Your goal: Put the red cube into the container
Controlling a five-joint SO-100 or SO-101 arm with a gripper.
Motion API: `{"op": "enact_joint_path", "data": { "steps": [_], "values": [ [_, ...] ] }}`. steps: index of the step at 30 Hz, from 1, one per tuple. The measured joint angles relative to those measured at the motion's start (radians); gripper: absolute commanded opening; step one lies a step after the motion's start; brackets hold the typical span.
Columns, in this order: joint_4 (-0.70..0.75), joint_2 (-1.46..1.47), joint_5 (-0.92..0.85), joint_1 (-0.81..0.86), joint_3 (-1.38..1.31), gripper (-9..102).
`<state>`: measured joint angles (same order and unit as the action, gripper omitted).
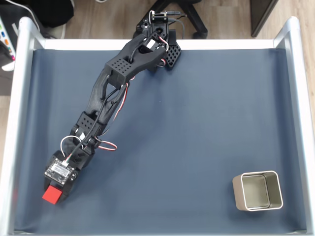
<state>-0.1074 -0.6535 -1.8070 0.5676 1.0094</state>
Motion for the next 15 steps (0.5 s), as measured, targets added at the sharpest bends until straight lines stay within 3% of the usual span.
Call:
{"op": "enact_joint_path", "data": {
  "steps": [15],
  "values": [
    [0.003,-0.008,0.017,-0.003,0.018,0]
  ]
}}
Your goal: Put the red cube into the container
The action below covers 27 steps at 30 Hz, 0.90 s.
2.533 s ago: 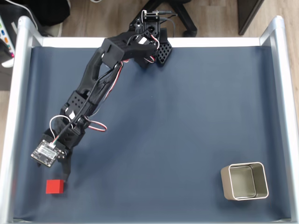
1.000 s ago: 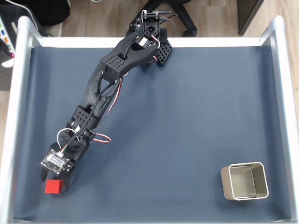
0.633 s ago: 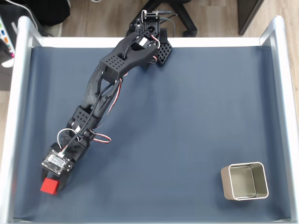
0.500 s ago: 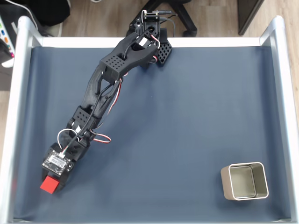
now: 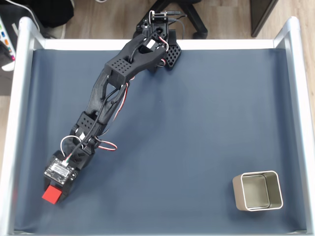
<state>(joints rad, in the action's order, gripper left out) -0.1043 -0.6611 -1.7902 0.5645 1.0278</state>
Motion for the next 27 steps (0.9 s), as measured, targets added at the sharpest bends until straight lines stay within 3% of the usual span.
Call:
{"op": "enact_joint_path", "data": {
  "steps": [14,27],
  "values": [
    [0.129,-0.399,0.123,-0.150,0.356,0],
    [0.218,-0.873,0.141,-0.465,0.718,0]
  ]
}}
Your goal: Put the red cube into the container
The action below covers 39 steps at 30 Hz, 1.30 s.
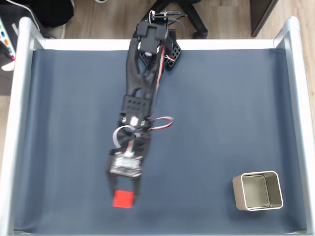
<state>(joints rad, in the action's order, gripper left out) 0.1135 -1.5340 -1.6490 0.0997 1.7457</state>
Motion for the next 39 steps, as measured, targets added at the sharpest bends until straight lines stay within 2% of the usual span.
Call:
{"op": "enact_joint_path", "data": {
  "steps": [9,22,28,39],
  "values": [
    [0.121,-0.179,0.018,-0.258,0.054,0],
    [0.161,-0.178,0.052,-0.569,0.020,0],
    [0.170,-0.054,0.087,-0.641,-0.112,0],
    [0.173,0.158,0.092,-0.672,-0.301,0]
  ]
}}
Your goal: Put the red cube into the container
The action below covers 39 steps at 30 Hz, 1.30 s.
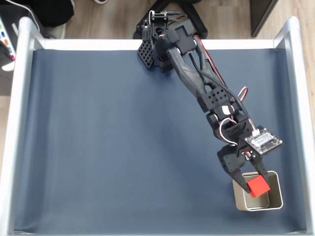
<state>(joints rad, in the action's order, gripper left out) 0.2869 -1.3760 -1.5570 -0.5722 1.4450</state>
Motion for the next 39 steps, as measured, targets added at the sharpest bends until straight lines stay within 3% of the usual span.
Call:
{"op": "enact_joint_path", "data": {
  "steps": [32,39],
  "values": [
    [-0.012,0.166,-0.003,-0.035,-0.124,1],
    [-0.012,0.166,-0.003,-0.034,-0.124,13]
  ]
}}
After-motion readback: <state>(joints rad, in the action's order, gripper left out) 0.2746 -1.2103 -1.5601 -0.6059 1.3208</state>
